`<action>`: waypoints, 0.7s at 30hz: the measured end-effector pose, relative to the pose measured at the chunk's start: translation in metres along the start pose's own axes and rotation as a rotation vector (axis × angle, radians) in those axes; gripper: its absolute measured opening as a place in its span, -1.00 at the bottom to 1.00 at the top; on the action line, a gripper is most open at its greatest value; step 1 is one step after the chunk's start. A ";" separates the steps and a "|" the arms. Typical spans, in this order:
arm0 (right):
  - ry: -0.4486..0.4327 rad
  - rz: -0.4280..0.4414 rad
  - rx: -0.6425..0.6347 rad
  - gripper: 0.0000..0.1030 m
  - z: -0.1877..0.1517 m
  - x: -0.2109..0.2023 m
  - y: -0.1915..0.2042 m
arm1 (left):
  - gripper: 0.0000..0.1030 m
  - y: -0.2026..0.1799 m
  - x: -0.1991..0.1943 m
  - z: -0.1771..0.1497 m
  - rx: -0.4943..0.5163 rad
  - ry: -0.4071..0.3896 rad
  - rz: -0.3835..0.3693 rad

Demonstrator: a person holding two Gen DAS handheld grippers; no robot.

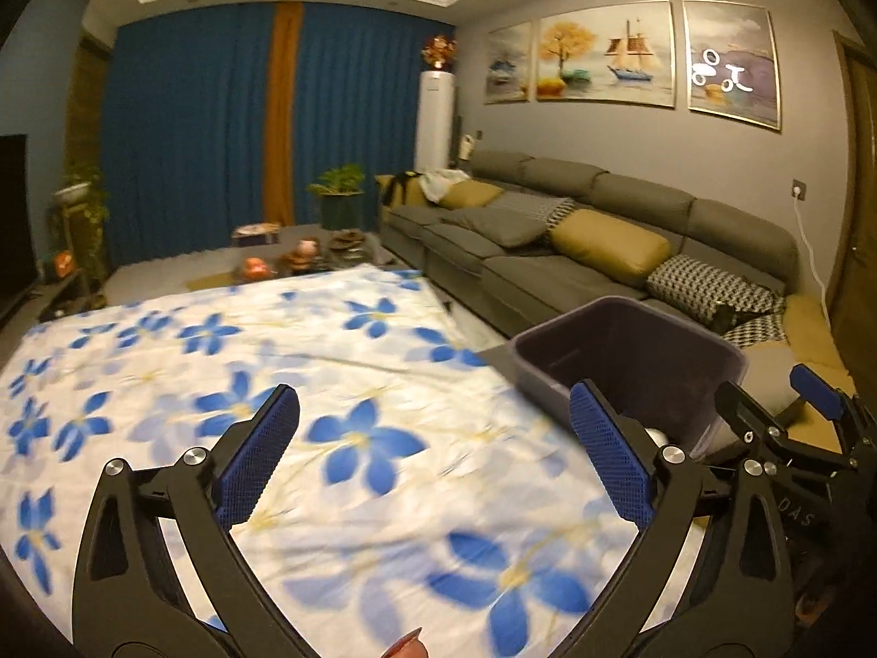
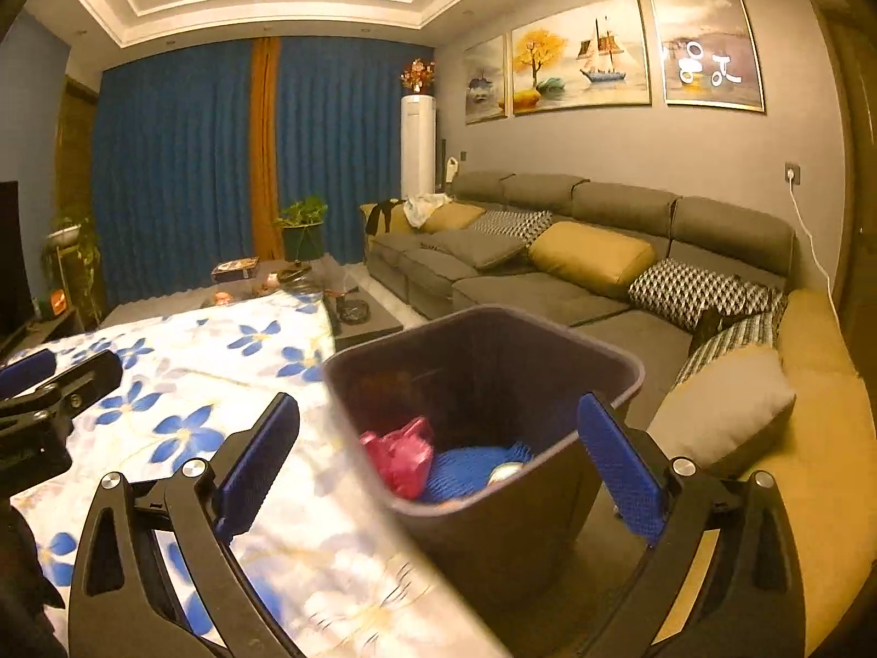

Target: Collect trash

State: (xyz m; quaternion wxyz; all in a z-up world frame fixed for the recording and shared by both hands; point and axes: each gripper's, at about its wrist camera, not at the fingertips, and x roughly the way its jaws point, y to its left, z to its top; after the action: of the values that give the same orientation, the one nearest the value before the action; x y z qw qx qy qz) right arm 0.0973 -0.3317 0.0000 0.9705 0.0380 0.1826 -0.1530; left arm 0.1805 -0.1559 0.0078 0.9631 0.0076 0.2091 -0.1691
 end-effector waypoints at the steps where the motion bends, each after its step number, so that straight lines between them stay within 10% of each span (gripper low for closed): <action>1: 0.007 0.013 0.013 0.89 -0.002 -0.005 0.003 | 0.88 0.005 -0.009 -0.003 0.000 -0.003 0.008; 21: -0.032 0.039 -0.012 0.89 -0.009 -0.103 0.057 | 0.88 0.054 -0.112 -0.036 -0.048 0.000 0.043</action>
State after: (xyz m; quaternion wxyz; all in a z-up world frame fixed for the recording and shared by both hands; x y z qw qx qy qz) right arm 0.0210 -0.2468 0.0298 0.9763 0.0331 0.1672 -0.1336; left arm 0.0881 -0.0660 0.0174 0.9665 -0.0109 0.2127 -0.1433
